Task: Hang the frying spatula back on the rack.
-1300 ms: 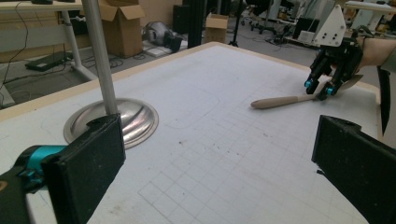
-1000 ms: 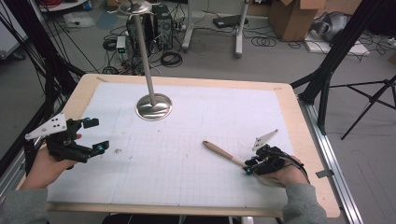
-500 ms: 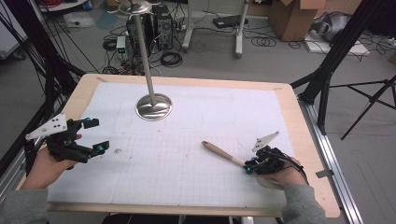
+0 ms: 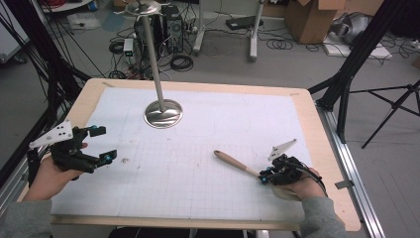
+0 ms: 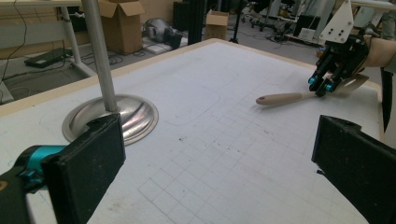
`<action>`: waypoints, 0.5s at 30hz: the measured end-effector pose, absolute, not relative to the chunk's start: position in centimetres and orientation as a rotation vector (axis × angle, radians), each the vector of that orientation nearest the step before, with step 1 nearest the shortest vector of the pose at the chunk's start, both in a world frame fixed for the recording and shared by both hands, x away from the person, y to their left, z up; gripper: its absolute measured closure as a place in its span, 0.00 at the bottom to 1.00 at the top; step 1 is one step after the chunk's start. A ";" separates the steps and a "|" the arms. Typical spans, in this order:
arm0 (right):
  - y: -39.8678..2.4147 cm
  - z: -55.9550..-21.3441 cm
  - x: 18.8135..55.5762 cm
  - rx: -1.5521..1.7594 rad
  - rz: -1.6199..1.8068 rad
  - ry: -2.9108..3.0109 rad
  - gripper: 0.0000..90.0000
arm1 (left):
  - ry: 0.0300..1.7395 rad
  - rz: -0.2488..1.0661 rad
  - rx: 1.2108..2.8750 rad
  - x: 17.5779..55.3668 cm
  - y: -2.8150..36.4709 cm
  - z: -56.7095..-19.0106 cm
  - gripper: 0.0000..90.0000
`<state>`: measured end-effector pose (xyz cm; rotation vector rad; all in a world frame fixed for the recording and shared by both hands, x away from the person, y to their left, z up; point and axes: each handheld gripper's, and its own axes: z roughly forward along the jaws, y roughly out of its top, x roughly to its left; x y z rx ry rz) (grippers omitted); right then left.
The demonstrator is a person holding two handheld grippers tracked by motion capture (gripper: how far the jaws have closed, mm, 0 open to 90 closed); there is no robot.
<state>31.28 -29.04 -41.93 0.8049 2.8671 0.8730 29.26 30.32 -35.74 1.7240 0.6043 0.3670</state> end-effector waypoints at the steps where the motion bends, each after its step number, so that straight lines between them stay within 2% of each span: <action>1: -29.1 -41.8 31.3 0.803 0.883 2.869 0.87 | 0.607 0.367 1.722 29.2 30.3 -35.7 0.04; 15: -29.6 -40.7 31.2 0.788 0.975 2.807 0.87 | 0.604 0.366 1.721 29.2 30.3 -35.7 0.04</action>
